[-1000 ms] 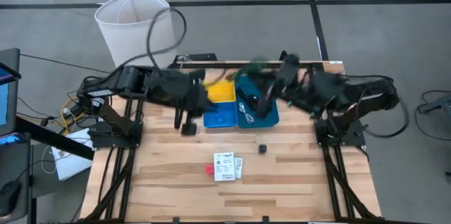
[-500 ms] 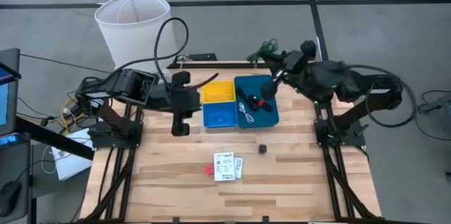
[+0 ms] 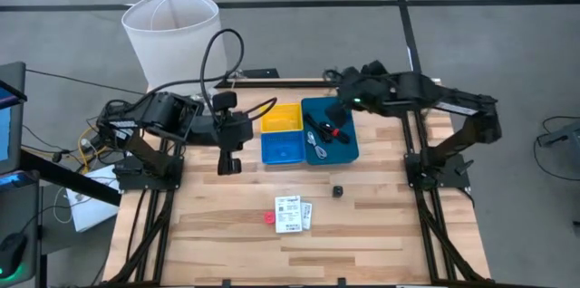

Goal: Pick and place items into bin
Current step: Put the green charger cable in the dark blue bin, then put the black charger adapter in the blue bin

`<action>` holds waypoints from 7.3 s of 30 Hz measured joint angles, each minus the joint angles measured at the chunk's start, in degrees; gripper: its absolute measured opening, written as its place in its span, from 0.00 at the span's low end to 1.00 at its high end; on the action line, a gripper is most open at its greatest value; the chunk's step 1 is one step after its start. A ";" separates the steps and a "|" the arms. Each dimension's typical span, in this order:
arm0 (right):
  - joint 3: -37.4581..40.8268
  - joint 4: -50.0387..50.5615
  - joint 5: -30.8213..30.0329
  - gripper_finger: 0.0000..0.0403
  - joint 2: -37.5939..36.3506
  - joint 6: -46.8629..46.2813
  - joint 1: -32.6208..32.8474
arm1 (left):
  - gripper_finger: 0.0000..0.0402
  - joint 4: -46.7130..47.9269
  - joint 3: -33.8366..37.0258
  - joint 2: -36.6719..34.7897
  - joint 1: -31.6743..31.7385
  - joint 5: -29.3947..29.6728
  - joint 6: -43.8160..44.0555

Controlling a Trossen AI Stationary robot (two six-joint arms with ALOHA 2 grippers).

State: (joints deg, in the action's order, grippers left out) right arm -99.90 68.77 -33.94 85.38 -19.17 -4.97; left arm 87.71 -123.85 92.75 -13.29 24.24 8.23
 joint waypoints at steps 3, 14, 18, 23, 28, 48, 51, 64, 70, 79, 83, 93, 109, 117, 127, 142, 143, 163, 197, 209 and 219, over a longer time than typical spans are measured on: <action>0.00 -0.23 2.79 0.00 2.80 1.11 -1.42 | 0.11 0.01 0.00 0.00 0.01 -0.01 0.24; 0.02 6.51 10.79 0.01 9.84 1.62 -5.54 | 0.11 0.03 0.00 0.00 0.01 -0.01 1.10; 0.07 7.80 13.31 0.04 11.34 0.97 -6.38 | 0.11 0.03 0.00 0.00 0.01 -0.01 1.11; 0.02 6.83 12.92 0.16 11.46 2.05 -6.32 | 0.11 0.03 0.00 0.00 0.01 -0.03 1.11; 0.02 6.74 12.90 0.28 11.46 3.61 -6.32 | 0.11 0.42 0.00 0.00 0.01 -0.03 1.09; 0.04 12.99 14.25 0.39 9.97 -0.83 -0.37 | 0.11 -27.37 7.55 -16.88 -2.29 6.49 -1.53; 0.04 6.09 14.21 0.39 8.97 0.12 3.05 | 0.11 -32.34 18.37 -22.09 -3.05 11.15 1.24; 0.07 -0.68 14.39 0.40 8.50 0.43 8.72 | 0.11 -62.76 64.97 -43.87 -3.07 10.57 16.23; 0.07 -5.32 15.07 0.40 8.38 2.65 11.35 | 0.11 -70.50 75.46 -47.57 -3.44 7.92 18.91; 0.02 -9.07 20.67 0.40 8.72 5.56 16.36 | 0.11 -72.41 81.34 -47.65 -3.53 9.14 16.96; 0.00 -4.09 16.93 0.39 8.71 5.73 16.99 | 0.11 -72.87 81.68 -47.65 -3.51 10.31 16.72; 1.72 8.00 23.85 0.32 8.73 13.67 18.04 | 0.11 -75.00 81.68 -47.67 -3.49 10.96 14.05; 18.49 -1.24 35.37 0.46 8.73 8.62 19.19 | 0.11 -74.67 81.68 -47.67 -3.49 10.59 13.79; 22.54 -4.80 35.97 0.56 8.73 8.51 21.62 | 0.11 -74.59 81.68 -47.67 -3.49 10.59 13.77; 27.00 -9.65 35.05 0.58 8.73 5.46 22.18 | 0.11 -74.10 81.68 -47.66 -3.49 10.59 13.77; 32.09 -15.12 33.82 0.58 8.73 4.51 22.20 | 0.11 -73.86 81.68 -47.65 -3.49 10.60 13.77; 32.09 -15.55 33.81 0.58 8.73 4.51 22.20 | 0.11 -73.86 81.68 -47.65 -3.49 10.60 13.77; 32.80 -17.42 30.82 0.63 9.33 4.05 22.20 | 0.11 -73.89 81.68 -47.65 -3.49 10.61 13.77; 39.47 -22.44 30.95 0.64 9.58 2.18 22.51 | 0.11 -73.90 81.68 -47.65 -3.49 10.30 13.84; 39.47 -25.57 30.87 0.63 9.58 3.09 22.09 | 0.11 -73.89 81.68 -47.65 -3.49 10.33 13.84; 39.43 -26.22 31.09 0.63 14.38 3.22 22.11 | 0.11 -73.91 81.68 -47.65 -3.50 10.33 13.84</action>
State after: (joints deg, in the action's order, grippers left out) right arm -60.47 42.55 -2.85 99.75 -15.94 17.15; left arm 13.80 -42.17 45.10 -16.78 34.57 22.06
